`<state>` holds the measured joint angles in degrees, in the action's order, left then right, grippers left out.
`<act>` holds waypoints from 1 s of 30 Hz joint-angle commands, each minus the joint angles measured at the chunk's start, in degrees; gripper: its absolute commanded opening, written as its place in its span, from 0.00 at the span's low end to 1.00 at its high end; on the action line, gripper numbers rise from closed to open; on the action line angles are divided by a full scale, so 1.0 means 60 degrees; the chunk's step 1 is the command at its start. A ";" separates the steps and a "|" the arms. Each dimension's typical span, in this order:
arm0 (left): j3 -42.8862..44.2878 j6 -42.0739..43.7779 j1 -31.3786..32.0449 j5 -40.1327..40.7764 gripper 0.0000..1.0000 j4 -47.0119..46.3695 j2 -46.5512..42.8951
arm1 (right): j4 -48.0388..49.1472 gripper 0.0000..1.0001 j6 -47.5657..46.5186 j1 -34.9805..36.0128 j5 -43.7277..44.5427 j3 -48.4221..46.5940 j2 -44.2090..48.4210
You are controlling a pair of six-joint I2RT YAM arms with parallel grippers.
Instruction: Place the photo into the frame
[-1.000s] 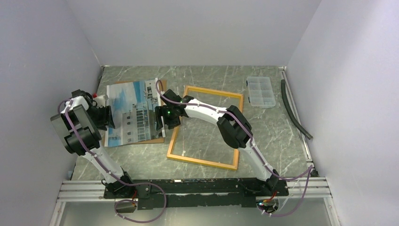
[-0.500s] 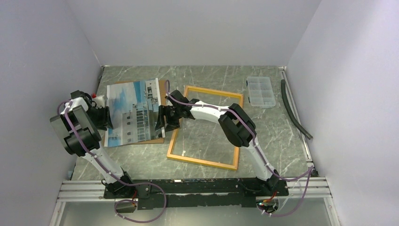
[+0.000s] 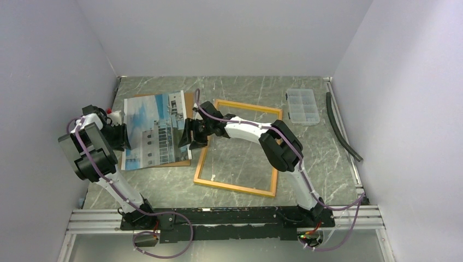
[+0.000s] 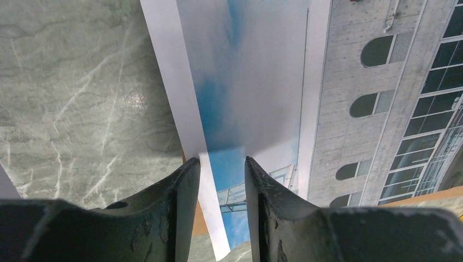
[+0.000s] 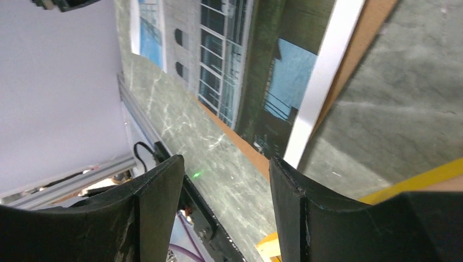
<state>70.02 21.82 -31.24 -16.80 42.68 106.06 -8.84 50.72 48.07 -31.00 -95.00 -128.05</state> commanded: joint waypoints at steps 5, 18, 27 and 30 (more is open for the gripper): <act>-0.0382 0.0142 0.0251 -0.0401 0.40 -0.0110 0.0354 | -0.1654 0.65 -0.0975 0.0030 0.1363 -0.0722 0.0117; -0.0314 0.0082 0.0254 -0.0539 0.38 -0.0039 0.0239 | -0.2933 0.65 -0.1379 0.0350 0.1993 -0.2182 -0.1106; -0.0420 0.0038 0.0379 -0.0563 0.37 -0.0164 0.0256 | -0.2292 0.63 -0.0841 0.0400 0.1292 -0.1802 -0.0815; -0.0479 0.0030 0.0450 -0.0540 0.36 -0.0189 0.0210 | -0.2027 0.62 -0.0642 0.0410 0.1197 -0.1653 -0.0476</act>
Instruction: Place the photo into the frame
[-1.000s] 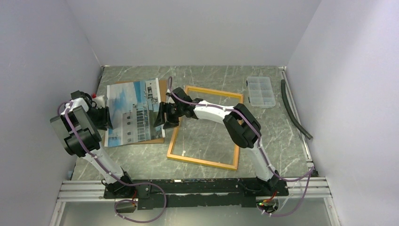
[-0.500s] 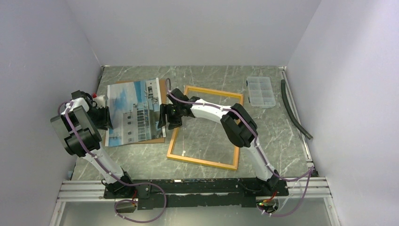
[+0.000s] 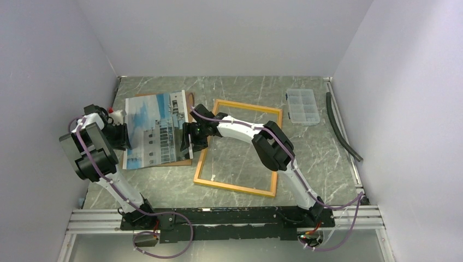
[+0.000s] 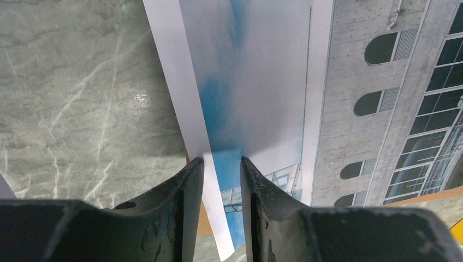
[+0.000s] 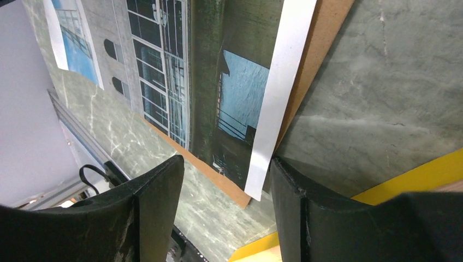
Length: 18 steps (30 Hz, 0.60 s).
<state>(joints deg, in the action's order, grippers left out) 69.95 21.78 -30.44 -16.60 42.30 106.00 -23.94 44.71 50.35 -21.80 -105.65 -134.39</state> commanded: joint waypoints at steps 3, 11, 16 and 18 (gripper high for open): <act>-0.0504 0.0036 0.0364 -0.0538 0.36 -0.0138 0.0175 | 0.0709 0.61 0.0447 0.0024 -0.0458 0.0188 0.0869; -0.0560 -0.0014 0.0458 -0.0509 0.36 -0.0170 0.0105 | 0.0807 0.59 0.0543 0.0026 -0.0593 0.0299 0.1137; -0.0570 0.0028 0.0451 -0.0413 0.35 -0.0224 0.0137 | 0.0928 0.58 0.0588 0.0029 -0.0536 0.0537 0.1442; -0.0592 0.0021 0.0445 -0.0417 0.35 -0.0227 0.0145 | 0.1073 0.58 0.0651 0.0024 -0.0656 0.0669 0.1499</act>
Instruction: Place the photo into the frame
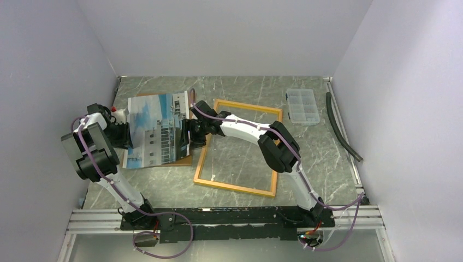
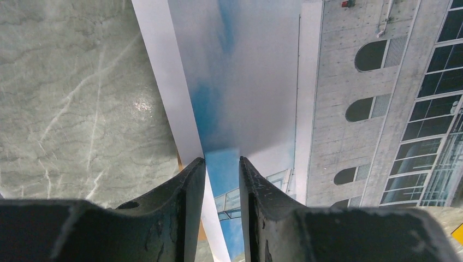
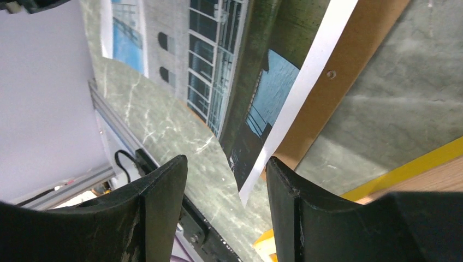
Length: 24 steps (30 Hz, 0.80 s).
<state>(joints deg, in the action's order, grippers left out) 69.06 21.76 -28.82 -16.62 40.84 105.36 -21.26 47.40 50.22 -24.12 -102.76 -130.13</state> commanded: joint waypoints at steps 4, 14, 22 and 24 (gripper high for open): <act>-0.0455 0.0017 0.0181 -0.0448 0.35 0.0029 0.0216 | 0.1224 0.59 0.0543 0.0035 -0.0669 0.0518 0.0729; -0.0479 -0.0074 0.0178 -0.0532 0.34 0.0016 0.0171 | 0.3711 0.54 0.2498 -0.0296 -0.1194 0.2339 0.0801; -0.0401 -0.0032 0.0181 -0.0610 0.34 0.0179 0.0037 | 0.4136 0.22 0.2756 -0.0329 -0.0916 0.2196 0.0748; -0.0360 -0.0031 0.0181 -0.0666 0.33 0.0268 -0.0015 | 0.4192 0.09 0.2752 -0.0340 -0.0913 0.2127 0.0741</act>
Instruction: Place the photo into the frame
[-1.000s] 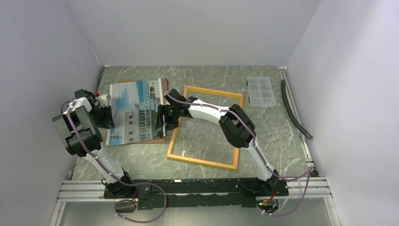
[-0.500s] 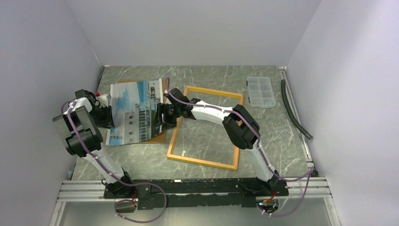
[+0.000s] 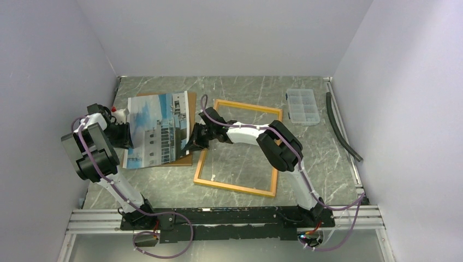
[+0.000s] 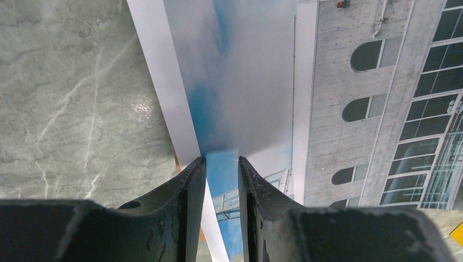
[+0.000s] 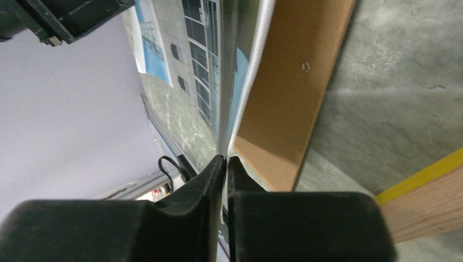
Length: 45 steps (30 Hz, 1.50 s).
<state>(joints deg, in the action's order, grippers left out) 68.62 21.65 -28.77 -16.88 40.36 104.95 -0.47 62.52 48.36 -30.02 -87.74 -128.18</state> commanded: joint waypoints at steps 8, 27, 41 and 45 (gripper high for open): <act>0.0181 -0.0091 0.0119 -0.0554 0.45 0.0734 -0.0221 | 0.0019 0.00 -0.0418 -0.0186 0.0315 -0.0752 0.0975; 0.1786 -0.0609 0.0568 -0.0614 0.94 0.1569 -0.0844 | -1.2044 0.00 -0.6160 -0.0068 0.8466 -0.3653 0.7372; 0.1469 -0.0759 0.1525 -0.0428 0.93 0.1375 -0.0993 | -1.4069 0.00 -0.5320 0.2329 0.7611 -0.4056 0.3969; 0.1324 -0.0742 0.1517 -0.0472 0.92 0.1271 -0.1057 | -1.3028 0.00 -0.5282 0.2325 0.6127 -0.3505 0.3718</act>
<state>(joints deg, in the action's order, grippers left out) 77.65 18.04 -19.81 -19.18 48.97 101.60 -80.68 29.76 62.54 14.66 -109.45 -108.86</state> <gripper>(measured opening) 0.923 0.010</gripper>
